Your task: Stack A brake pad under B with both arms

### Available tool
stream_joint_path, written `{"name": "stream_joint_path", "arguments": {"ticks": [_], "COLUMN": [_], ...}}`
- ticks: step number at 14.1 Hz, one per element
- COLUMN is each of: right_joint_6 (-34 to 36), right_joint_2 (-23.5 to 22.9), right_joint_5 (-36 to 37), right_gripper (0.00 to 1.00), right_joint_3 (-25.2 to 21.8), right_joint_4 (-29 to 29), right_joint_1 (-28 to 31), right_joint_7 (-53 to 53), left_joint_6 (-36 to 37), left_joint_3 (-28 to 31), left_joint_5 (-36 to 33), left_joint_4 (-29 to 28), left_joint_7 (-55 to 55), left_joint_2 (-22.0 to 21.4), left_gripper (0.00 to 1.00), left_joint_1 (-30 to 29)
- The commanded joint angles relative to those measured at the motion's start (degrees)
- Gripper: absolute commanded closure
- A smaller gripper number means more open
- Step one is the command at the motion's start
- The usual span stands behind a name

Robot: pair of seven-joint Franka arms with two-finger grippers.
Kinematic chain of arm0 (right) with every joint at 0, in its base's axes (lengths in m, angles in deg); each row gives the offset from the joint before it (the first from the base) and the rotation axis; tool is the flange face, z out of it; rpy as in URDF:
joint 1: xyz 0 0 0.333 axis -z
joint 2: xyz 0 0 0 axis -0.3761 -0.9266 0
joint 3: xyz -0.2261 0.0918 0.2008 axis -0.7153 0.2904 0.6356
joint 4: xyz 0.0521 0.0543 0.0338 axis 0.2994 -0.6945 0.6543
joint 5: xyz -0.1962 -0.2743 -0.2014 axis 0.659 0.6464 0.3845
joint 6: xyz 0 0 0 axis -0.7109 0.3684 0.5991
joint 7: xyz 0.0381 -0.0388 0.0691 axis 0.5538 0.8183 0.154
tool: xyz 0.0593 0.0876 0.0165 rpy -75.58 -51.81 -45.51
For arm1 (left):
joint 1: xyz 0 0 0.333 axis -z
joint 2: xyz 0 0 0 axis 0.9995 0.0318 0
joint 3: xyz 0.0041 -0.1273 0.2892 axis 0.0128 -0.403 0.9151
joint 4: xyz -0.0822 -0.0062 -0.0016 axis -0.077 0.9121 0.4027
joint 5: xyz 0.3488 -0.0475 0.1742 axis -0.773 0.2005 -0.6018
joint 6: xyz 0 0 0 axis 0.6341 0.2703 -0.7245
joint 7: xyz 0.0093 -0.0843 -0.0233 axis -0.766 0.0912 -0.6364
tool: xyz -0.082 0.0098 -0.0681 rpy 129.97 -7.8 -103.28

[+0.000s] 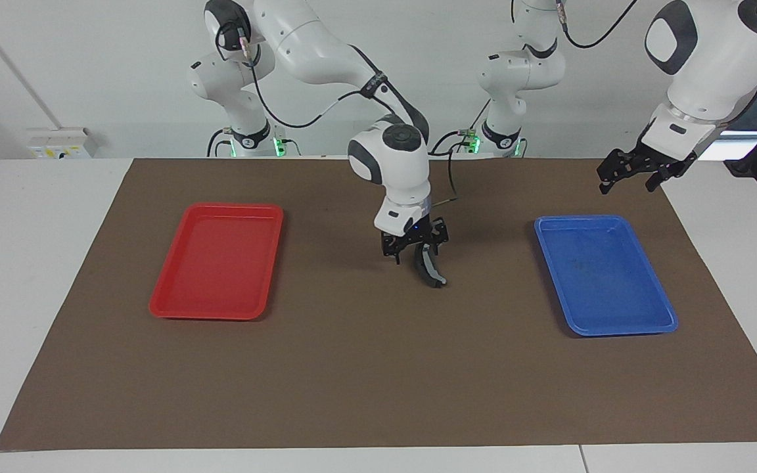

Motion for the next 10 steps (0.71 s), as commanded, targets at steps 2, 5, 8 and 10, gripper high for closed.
{"name": "stream_joint_path", "arguments": {"ticks": [2,5,8,10], "right_joint_6": [16.5,31.0,40.1,44.8], "right_joint_2": [11.2,18.4,24.8,27.8], "right_joint_5": [1.2,1.5,0.8,0.9], "right_gripper": [0.00,0.00,0.00,0.00], "right_joint_3": [0.5,0.7,0.5,0.3], "right_joint_4": [-1.7,-1.7,-1.8,-1.7], "right_joint_1": [11.6,22.4,30.8,33.7], "right_joint_7": [-9.0,-11.8,-22.8,-26.6], "left_joint_6": [1.1,1.1,1.1,1.1], "left_joint_3": [-0.5,-0.5,-0.5,-0.5], "left_joint_5": [-0.4,-0.4,-0.4,-0.4], "left_joint_4": [0.2,0.2,0.2,0.2], "left_joint_7": [0.1,0.1,0.1,0.1], "left_joint_2": [-0.6,-0.6,-0.6,-0.6], "left_gripper": [0.00,0.00,0.00,0.00], "left_joint_1": [-0.7,-0.6,-0.7,-0.6]}}
